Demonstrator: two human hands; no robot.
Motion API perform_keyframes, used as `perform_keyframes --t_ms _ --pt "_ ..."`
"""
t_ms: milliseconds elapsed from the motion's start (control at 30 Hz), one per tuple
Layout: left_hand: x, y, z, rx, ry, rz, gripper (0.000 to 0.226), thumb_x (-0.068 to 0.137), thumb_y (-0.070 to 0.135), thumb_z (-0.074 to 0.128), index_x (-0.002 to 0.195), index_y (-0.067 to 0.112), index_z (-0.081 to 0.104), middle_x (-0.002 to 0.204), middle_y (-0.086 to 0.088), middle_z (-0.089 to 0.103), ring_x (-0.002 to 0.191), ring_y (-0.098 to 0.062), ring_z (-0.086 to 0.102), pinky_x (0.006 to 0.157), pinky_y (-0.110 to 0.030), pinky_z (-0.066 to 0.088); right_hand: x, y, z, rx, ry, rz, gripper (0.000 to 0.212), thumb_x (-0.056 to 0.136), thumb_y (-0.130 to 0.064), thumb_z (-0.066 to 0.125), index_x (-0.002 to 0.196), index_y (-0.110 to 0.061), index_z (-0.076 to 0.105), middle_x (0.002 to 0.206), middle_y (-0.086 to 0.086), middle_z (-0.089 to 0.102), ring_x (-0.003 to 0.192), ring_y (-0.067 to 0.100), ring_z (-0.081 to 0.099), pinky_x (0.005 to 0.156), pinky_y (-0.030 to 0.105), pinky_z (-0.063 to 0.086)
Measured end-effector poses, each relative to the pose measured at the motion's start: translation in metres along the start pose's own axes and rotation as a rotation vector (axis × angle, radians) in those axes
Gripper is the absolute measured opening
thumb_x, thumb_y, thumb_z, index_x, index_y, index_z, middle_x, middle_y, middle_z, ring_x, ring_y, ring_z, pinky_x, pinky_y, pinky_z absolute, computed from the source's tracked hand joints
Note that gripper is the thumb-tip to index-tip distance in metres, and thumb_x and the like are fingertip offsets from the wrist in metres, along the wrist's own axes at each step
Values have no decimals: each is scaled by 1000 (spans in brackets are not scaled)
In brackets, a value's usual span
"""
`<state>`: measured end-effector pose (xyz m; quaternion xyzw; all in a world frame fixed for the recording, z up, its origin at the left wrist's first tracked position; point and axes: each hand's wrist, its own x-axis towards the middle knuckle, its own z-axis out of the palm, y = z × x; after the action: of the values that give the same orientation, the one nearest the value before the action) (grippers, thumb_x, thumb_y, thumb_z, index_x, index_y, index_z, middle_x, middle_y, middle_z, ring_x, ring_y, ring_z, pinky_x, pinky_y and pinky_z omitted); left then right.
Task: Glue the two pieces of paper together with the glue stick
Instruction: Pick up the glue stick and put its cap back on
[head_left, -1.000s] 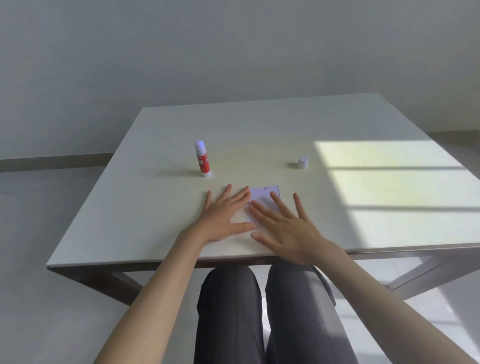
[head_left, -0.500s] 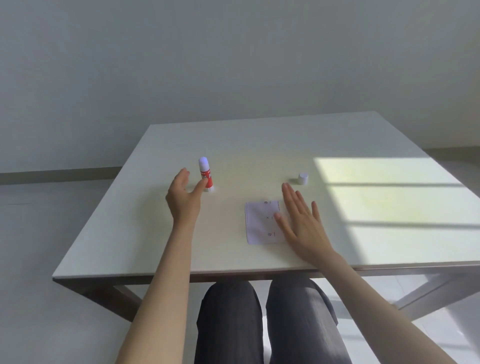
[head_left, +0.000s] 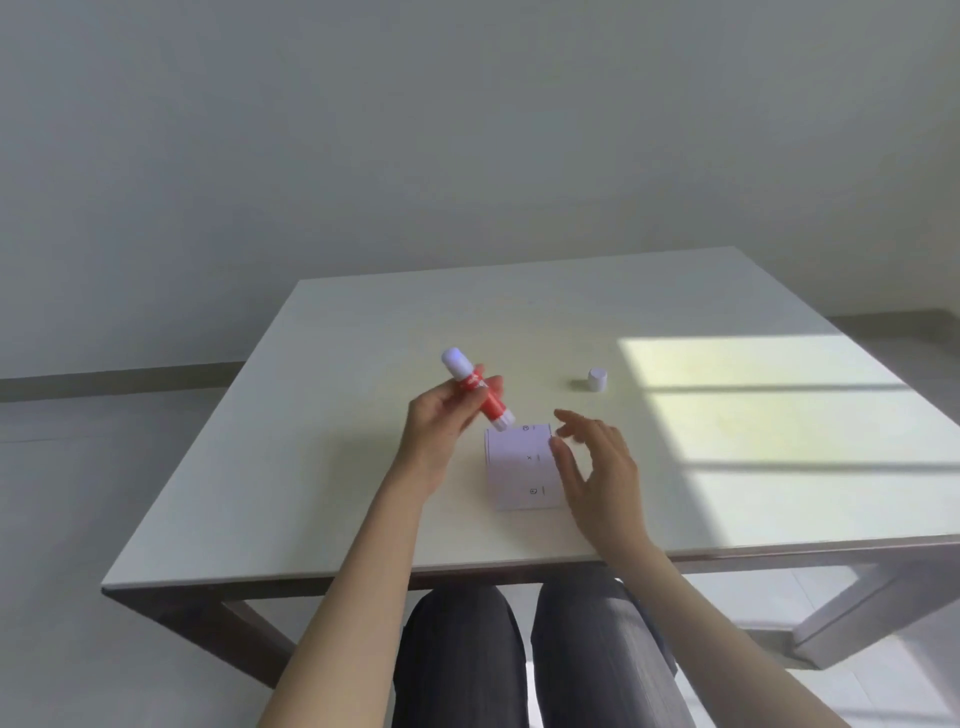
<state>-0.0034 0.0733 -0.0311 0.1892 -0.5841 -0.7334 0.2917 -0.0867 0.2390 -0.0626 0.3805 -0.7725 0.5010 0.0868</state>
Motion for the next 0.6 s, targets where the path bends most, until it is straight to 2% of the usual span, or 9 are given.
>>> perform_keyframes --t_ms 67,133,233,300,367,400,433,533,600 --pt "-8 2 10 -32 -96 -3 21 88 12 60 106 19 68 103 -4 76 102 -17 69 91 -22 52 3 -19 5 451 -158 349 31 97 -32 46 108 -11 66 76 0 71 61 16 61 60 21 48" --pt "-14 6 16 -6 -111 -5 22 88 14 59 109 20 67 99 -2 76 103 -20 68 96 -26 50 10 -30 4 840 -346 667 43 98 -39 41 95 -6 69 66 6 68 49 16 55 50 21 47" --pt "-17 16 20 17 -104 27 21 89 12 58 107 18 67 95 -2 76 100 -21 68 98 -29 49 21 -38 -5 1247 -482 943 34 97 -29 47 87 -2 65 63 6 66 48 13 58 49 20 51" --pt "-17 23 23 -1 -115 59 20 89 11 58 106 17 68 93 -1 77 98 -17 69 92 -24 52 26 -43 -8 1409 -464 1001 28 95 -23 50 86 -1 65 64 7 69 53 14 65 54 21 57" --pt "-17 29 27 -22 -104 80 18 89 10 58 104 15 68 91 -1 77 94 -15 71 86 -20 53 30 -46 -10 1437 -419 911 21 92 -17 55 89 1 65 68 10 71 59 18 69 60 24 59" --pt "-17 31 28 -33 -87 82 17 89 10 59 103 13 68 90 -1 77 92 -15 71 85 -20 53 30 -47 -10 1369 -377 804 17 90 -14 58 90 2 64 70 11 71 61 19 69 62 26 59" --pt "-17 31 29 -42 -65 80 16 89 10 59 101 12 68 89 -1 77 91 -15 71 86 -22 53 29 -48 -9 1218 -318 657 13 88 -11 61 91 1 64 71 10 70 61 19 69 64 26 58" --pt "-22 26 31 -91 -14 55 15 87 9 61 100 12 69 89 -1 77 92 -16 71 89 -23 52 18 -43 -2 390 -26 91 10 83 -6 68 88 -4 59 73 -5 65 61 12 64 61 15 49" --pt "-25 23 33 -111 -13 51 16 86 10 63 99 15 70 91 0 77 94 -16 71 90 -22 53 13 -39 4 109 64 -114 16 79 -3 69 88 -6 55 75 -12 58 62 9 55 56 14 41"
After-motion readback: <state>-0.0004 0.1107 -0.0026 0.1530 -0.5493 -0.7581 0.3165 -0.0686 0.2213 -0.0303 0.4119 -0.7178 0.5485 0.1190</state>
